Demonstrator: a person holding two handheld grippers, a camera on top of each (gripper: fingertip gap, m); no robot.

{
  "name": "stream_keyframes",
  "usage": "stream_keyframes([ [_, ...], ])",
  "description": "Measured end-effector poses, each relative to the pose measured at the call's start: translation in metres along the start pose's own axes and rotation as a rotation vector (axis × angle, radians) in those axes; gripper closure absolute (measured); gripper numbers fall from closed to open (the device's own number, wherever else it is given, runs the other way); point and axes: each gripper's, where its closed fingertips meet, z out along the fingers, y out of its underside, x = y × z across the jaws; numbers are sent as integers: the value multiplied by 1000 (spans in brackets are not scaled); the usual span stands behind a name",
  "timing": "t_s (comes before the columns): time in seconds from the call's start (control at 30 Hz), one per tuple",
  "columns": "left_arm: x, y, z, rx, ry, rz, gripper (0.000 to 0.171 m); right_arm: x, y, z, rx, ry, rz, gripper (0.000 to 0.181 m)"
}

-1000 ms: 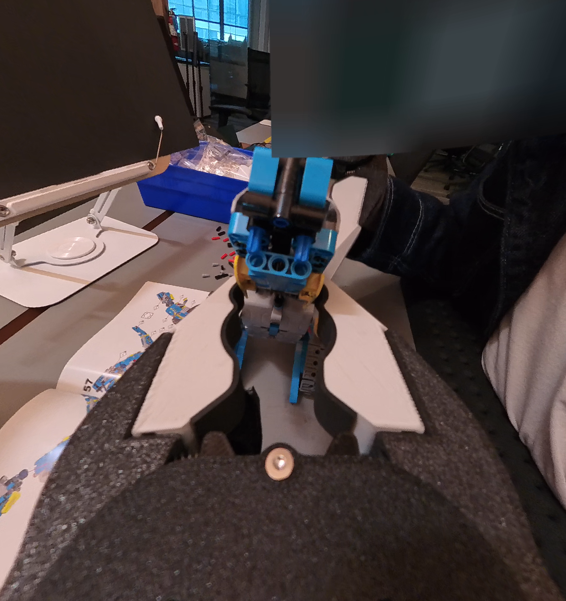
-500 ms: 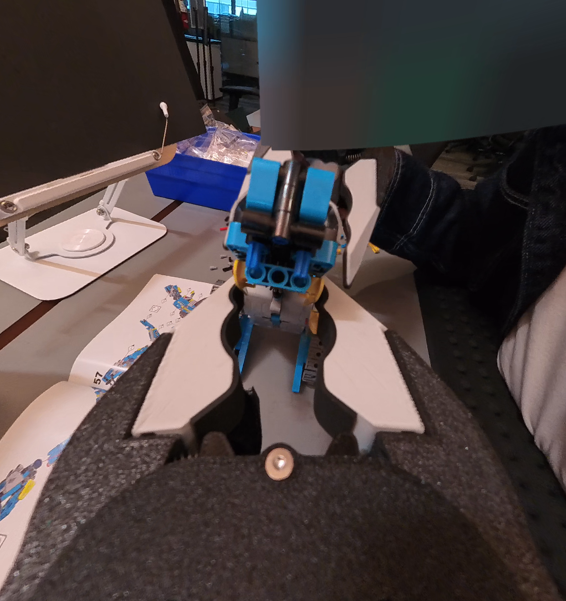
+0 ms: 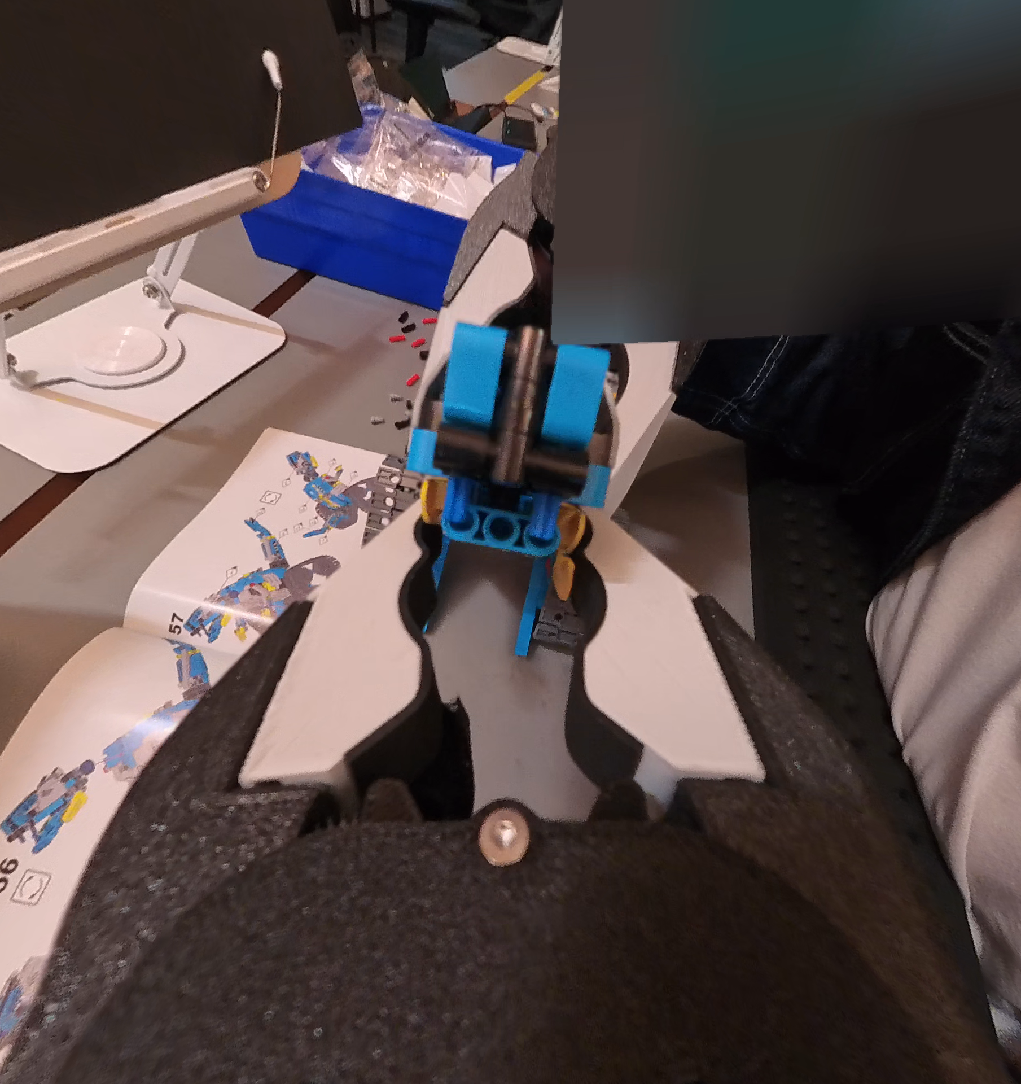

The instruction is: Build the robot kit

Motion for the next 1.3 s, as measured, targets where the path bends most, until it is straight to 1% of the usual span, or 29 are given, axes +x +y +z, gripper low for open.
stream_keyframes([
  [0.13, 0, -3, 1, -23, -10, -22, 129, 0, 0, 1, -2, -4, 5, 98],
  [0.27, 1, -5, 2, -41, -17, 17, 129, 0, 0, 1, -9, 0, 5, 98],
  [0.4, 0, -8, 2, -24, -6, 8, 129, 0, 0, 1, 4, 0, 9, 98],
  [0.53, 0, -8, 3, -28, 2, 39, 129, 0, -5, -2, 53, -9, 30, 97],
  [0.6, 1, -9, 3, -34, 2, 59, 129, 1, -18, -9, 125, -16, 56, 95],
  [0.67, 1, -11, 5, -34, 10, 55, 129, 0, -31, -15, 193, -26, 49, 105],
  [0.7, 1, -10, 6, -41, 9, 58, 129, -2, -31, -15, 185, -23, 31, 115],
  [0.77, 2, -10, 7, -49, 12, 63, 129, 0, -25, -10, 141, 18, -10, 118],
  [0.83, 1, -10, 7, -53, 7, 64, 129, -1, -25, -8, 138, 37, -48, 138],
  [0.9, 2, -11, 7, -52, 6, 67, 128, -1, -24, -7, 130, 36, -41, 139],
  [1.0, 2, -16, 9, 4, 7, 83, 126, -1, -24, -9, 131, 40, -50, 139],
  [1.07, 0, -18, 10, 42, 9, 74, 109, -2, -24, -10, 145, 23, -35, 140],
  [1.1, 0, -17, 11, 49, 23, 68, 104, -2, -23, -10, 150, 12, -23, 139],
  [1.13, 1, -16, 12, 50, 39, 68, 105, -2, -23, -10, 153, 9, -18, 139],
  [1.23, 1, -9, 17, 33, 53, 88, 116, -3, -24, -7, 168, 9, -30, 140],
  [1.3, 1, -7, 19, 28, 64, 87, 118, -3, -24, -7, 177, -3, -17, 140],
])
